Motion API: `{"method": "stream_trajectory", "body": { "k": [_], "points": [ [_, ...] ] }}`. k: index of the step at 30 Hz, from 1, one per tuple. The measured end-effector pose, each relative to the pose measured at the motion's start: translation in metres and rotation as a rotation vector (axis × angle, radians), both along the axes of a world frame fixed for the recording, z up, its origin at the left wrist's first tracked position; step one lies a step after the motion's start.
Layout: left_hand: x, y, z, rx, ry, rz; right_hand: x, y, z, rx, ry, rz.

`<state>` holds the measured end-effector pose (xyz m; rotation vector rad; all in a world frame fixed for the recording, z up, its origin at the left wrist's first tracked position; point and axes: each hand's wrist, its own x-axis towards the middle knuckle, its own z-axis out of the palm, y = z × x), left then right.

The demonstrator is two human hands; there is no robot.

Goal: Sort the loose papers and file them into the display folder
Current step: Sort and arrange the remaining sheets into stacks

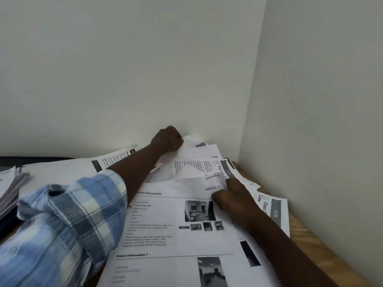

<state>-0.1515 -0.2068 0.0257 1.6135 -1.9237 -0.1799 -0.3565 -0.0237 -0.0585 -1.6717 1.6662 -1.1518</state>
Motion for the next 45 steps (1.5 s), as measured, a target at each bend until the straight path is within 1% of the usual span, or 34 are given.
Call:
{"method": "stream_trajectory", "body": {
  "k": [6,9,12,14,17,19,22,24,25,26,27,28,30,33,39,45],
  "points": [
    [0.018,0.029,0.036,-0.283,0.235,0.077,0.003,0.012,0.009,0.01,-0.038,0.009],
    [0.034,0.049,0.052,-0.398,0.293,0.103,0.002,0.015,0.01,0.013,-0.055,0.012],
    [0.056,0.069,0.07,-0.482,0.391,0.14,0.002,0.013,0.013,0.021,-0.08,0.016],
    [0.07,0.081,0.078,-0.532,0.479,0.14,0.002,0.014,0.015,0.018,-0.077,0.029],
    [0.083,0.102,0.083,-0.579,0.559,0.137,0.001,0.013,0.013,0.024,-0.086,0.025],
    [0.093,0.114,0.082,-0.563,0.647,0.149,0.001,0.014,0.013,0.009,-0.109,0.021],
    [0.11,0.129,0.075,-0.476,0.861,0.158,0.003,0.023,0.022,-0.002,-0.146,0.027],
    [0.118,0.141,0.064,-0.322,1.056,0.099,0.001,0.027,0.024,-0.011,-0.176,0.064],
    [0.119,0.147,0.056,-0.212,1.126,0.059,0.0,0.028,0.024,-0.012,-0.181,0.077],
    [0.119,0.152,0.044,-0.097,1.158,0.02,-0.001,0.027,0.023,-0.017,-0.186,0.093],
    [0.12,0.158,0.03,-0.013,1.136,0.008,0.0,0.028,0.023,-0.014,-0.181,0.103],
    [0.121,0.161,0.015,0.029,1.098,0.018,0.0,0.027,0.022,-0.018,-0.176,0.109],
    [0.124,0.163,-0.014,0.038,1.054,0.05,-0.002,0.024,0.02,0.014,-0.167,0.101],
    [0.128,0.159,-0.043,0.011,1.076,0.055,-0.002,0.02,0.018,0.021,-0.152,0.113],
    [0.125,0.155,-0.046,-0.072,1.129,0.037,0.003,0.029,0.024,-0.012,-0.158,0.127],
    [0.126,0.155,-0.048,-0.09,1.145,0.022,0.001,0.028,0.021,-0.032,-0.171,0.136]
  ]
}}
